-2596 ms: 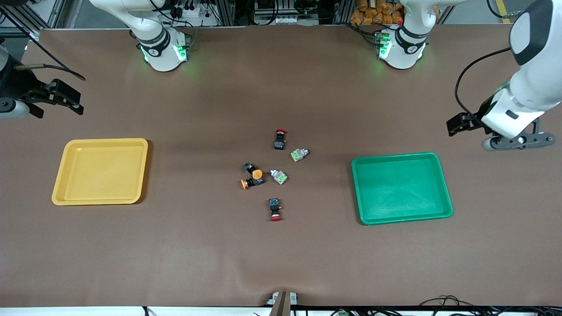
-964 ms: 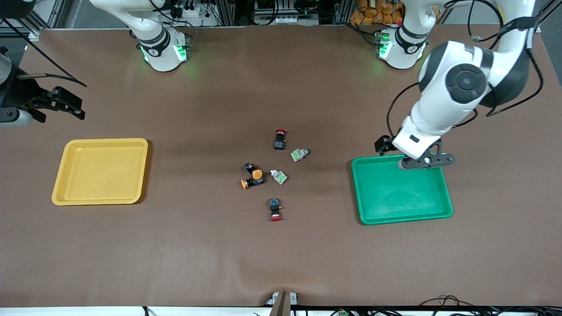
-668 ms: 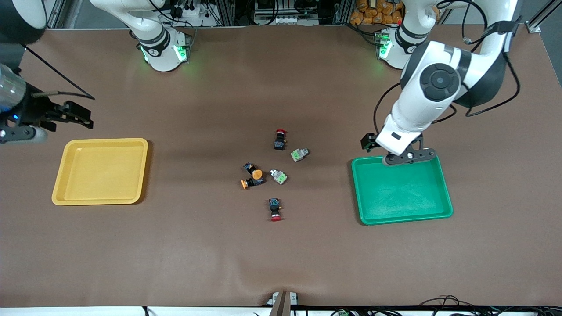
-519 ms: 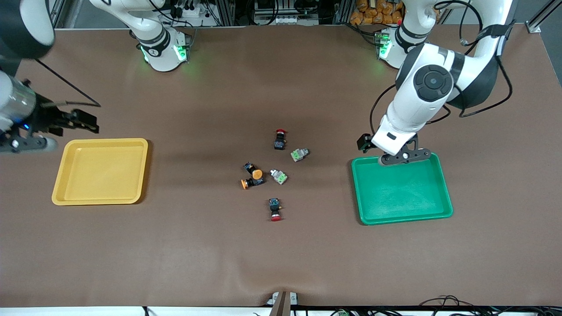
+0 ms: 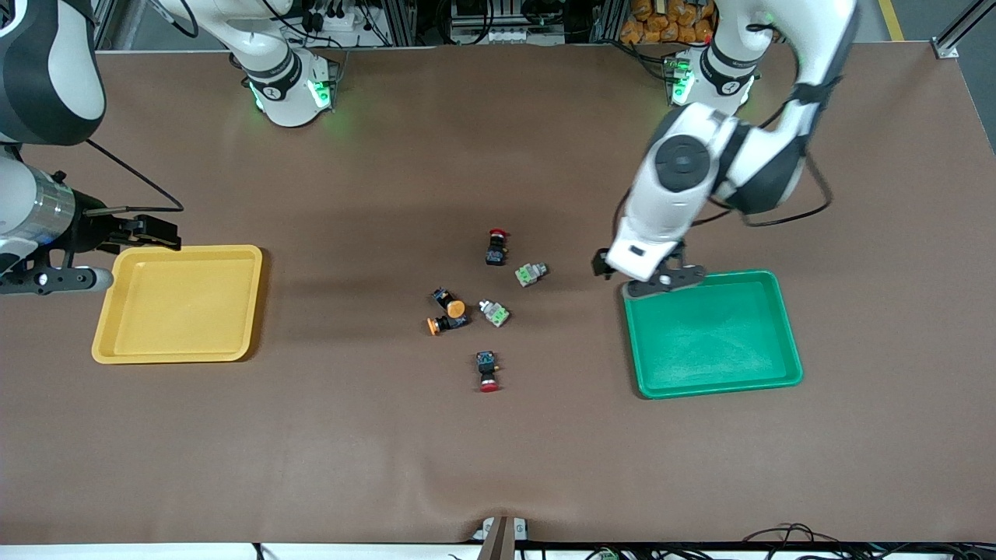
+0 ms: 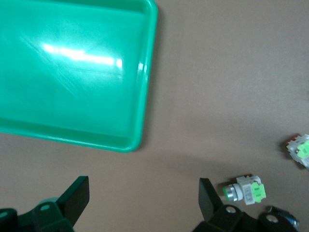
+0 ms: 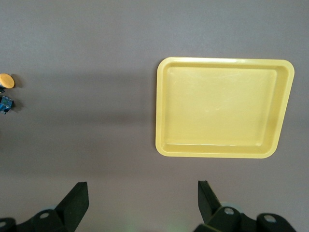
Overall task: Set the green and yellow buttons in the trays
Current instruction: 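Grasp a green button with the left gripper while the right gripper approaches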
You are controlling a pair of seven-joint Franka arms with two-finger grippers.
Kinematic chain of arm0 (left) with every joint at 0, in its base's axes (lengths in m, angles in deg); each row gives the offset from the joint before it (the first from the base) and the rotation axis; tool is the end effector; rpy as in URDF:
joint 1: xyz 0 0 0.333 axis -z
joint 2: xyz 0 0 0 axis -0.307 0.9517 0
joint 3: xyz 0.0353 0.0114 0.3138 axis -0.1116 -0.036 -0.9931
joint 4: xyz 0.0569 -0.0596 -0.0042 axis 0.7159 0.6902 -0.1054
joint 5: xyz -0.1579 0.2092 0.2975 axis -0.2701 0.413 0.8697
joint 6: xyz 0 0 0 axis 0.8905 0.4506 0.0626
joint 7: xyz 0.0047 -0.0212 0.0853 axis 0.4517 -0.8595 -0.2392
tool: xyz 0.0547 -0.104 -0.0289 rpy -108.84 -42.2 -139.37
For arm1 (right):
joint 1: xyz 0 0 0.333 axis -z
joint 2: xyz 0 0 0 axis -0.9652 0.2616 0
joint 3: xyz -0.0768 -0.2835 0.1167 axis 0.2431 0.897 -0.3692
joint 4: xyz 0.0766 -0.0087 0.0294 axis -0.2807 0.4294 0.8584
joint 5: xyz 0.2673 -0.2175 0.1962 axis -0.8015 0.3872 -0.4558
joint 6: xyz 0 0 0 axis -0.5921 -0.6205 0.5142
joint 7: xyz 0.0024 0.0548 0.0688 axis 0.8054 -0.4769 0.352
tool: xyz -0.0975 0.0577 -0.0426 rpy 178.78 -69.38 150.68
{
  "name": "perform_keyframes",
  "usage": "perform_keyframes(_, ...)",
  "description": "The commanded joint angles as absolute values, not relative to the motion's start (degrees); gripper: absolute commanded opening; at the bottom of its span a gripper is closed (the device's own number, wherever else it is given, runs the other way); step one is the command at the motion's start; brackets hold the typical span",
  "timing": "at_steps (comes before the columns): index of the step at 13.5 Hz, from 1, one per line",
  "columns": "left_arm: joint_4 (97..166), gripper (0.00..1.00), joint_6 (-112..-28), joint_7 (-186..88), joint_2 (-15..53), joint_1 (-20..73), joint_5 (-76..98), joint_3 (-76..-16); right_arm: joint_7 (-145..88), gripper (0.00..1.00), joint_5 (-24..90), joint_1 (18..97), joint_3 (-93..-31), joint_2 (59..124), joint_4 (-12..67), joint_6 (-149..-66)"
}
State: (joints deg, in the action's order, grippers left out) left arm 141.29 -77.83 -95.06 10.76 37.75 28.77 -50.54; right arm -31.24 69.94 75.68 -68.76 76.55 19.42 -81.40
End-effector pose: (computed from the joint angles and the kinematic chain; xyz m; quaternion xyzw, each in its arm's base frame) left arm 0.5228 -0.3283 0.3238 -0.9916 -0.1248 -0.0100 0.0313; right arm 0.5892 0.0041 0.5213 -0.9961 -0.0260 0.0842 0.0042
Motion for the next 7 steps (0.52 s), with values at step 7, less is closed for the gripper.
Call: perform_keyframes(7, 131.4, 1.0, -88.6, -125.6, 28.6, 49.9, 38.5, -51.2, -36.7, 1.0, 62.3, 74.8, -69.8, 77.7, 16.3, -81.2)
